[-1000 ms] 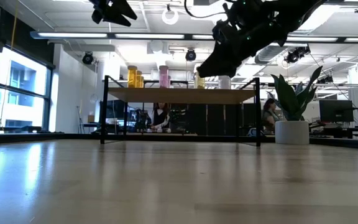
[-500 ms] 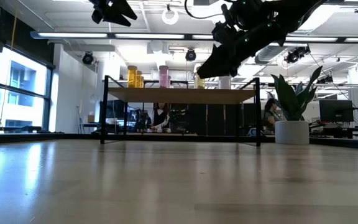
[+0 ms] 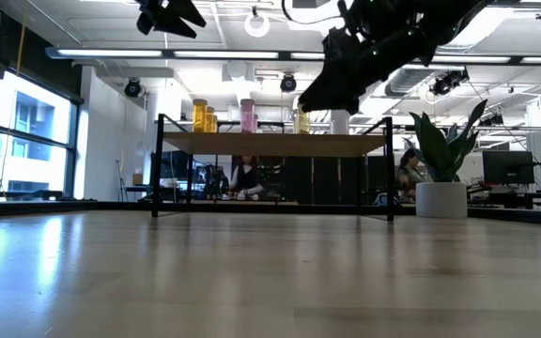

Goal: Pick and place medicine bottles onto shelf by color
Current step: Return to Home Position

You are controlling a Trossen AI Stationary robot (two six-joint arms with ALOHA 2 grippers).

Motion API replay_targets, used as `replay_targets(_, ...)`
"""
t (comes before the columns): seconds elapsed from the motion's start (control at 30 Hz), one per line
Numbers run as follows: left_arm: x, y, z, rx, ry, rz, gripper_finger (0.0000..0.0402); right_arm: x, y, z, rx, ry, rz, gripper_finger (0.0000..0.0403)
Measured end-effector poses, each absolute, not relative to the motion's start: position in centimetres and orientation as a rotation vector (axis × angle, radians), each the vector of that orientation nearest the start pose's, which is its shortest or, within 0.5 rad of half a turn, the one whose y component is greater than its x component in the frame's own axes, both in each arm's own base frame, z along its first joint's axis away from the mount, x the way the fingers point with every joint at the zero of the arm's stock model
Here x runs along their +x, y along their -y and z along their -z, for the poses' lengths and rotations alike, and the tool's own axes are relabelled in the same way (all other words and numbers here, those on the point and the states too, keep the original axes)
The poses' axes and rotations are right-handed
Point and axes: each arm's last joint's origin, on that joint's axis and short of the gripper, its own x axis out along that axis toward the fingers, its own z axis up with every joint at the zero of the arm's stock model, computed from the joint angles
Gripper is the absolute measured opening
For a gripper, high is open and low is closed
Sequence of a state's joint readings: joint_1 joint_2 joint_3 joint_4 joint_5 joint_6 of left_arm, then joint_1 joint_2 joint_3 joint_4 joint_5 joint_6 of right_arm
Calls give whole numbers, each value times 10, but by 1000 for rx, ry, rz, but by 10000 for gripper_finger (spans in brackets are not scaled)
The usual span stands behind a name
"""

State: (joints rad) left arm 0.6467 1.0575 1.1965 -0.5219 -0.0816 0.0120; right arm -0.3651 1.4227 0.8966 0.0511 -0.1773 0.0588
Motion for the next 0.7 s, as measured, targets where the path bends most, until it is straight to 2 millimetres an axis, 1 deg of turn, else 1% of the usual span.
replay_targets(0.13,163,-119,-399,-91,-339,-692,229,284,100,-262,212,-440,189,145)
replay_targets(0.2,158,-111,-402,-88,-322,-671,229,283,97,-270,196,-410,182,145)
replay_targets(0.27,154,-103,-406,-97,-305,-654,229,285,94,-278,156,-368,166,145)
replay_targets(0.33,148,-96,-407,-105,-302,-639,229,290,90,-281,125,-331,146,145)
replay_targets(0.47,137,-85,-408,-107,-323,-637,229,300,82,-285,130,-239,123,145)
replay_targets(0.57,132,-80,-404,-112,-317,-629,229,306,73,-287,140,-201,121,145)
replay_targets(0.7,127,-77,-387,-120,-312,-619,229,309,61,-288,126,-194,191,145)
